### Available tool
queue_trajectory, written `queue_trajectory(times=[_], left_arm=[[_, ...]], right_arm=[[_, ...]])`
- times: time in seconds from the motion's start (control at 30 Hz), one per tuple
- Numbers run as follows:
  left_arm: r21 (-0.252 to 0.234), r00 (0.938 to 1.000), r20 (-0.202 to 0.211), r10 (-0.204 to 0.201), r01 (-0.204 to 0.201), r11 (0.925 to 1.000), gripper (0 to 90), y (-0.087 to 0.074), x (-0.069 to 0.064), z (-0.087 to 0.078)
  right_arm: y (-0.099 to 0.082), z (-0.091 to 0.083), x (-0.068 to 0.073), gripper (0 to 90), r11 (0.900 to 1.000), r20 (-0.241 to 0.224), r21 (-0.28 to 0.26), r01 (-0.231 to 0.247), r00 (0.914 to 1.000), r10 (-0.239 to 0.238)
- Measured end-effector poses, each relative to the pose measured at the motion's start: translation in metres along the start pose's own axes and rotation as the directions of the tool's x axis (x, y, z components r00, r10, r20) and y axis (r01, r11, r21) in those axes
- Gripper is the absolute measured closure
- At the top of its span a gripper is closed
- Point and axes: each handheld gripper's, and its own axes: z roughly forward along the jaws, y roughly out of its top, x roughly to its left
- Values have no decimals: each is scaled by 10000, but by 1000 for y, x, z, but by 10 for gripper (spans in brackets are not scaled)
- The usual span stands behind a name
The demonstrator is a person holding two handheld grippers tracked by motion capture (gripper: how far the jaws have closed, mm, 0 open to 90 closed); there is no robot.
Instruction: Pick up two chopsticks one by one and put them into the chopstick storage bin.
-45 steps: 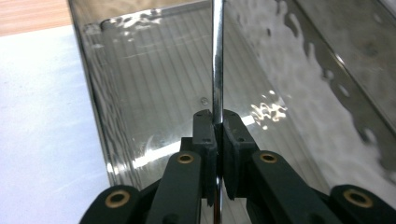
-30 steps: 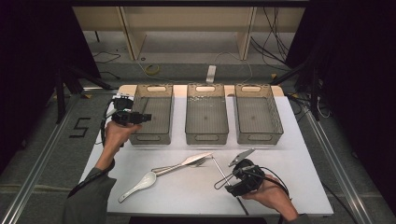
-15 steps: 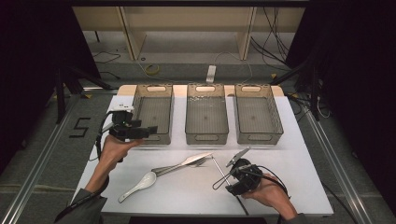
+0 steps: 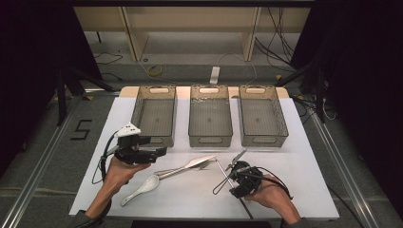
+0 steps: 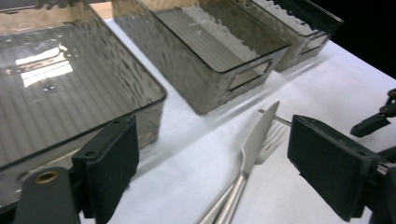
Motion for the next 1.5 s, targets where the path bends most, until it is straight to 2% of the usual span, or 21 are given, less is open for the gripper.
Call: queue_trajectory(times=[0.17, 0.37, 0.47, 0.53, 0.83, 1.2, 1.37, 1.5], left_arm=[[67, 9997, -22, 233, -233, 9997, 157, -8, -6, 0], [55, 9991, 247, 355, -357, 9993, 157, -13, -14, -1], [40, 9990, 304, 327, -328, 9995, 157, -15, -17, 0], [127, 9986, 289, 445, -449, 9989, 157, -16, -18, 1], [161, 9983, 304, 490, -495, 9986, 157, -17, -19, 1], [126, 9981, 255, 569, -573, 9983, 158, -18, -20, 1], [104, 9979, 262, 587, -590, 9982, 158, -17, -20, 1], [95, 9979, 267, 596, -598, 9982, 158, -17, -20, 1]], right_arm=[[0, 2, 0, 614, 9996, 68, 276, -16, 10000, 14], [-1, 5, 0, 655, 9989, 20, 470, 18, 10000, -19], [-1, 6, 1, 671, 9983, 11, 589, 26, 10000, -27], [-1, 6, 1, 681, 9983, 23, 581, 50, 10000, -52], [-1, 11, 3, 710, 9965, -22, 829, 144, 9999, -142], [0, 13, 1, 822, 9955, 217, 939, 130, 9997, -151], [0, 13, -1, 846, 9949, 202, 1006, 29, 9998, -50], [1, 13, -1, 856, 9942, 222, 1063, 140, 9996, -164]])
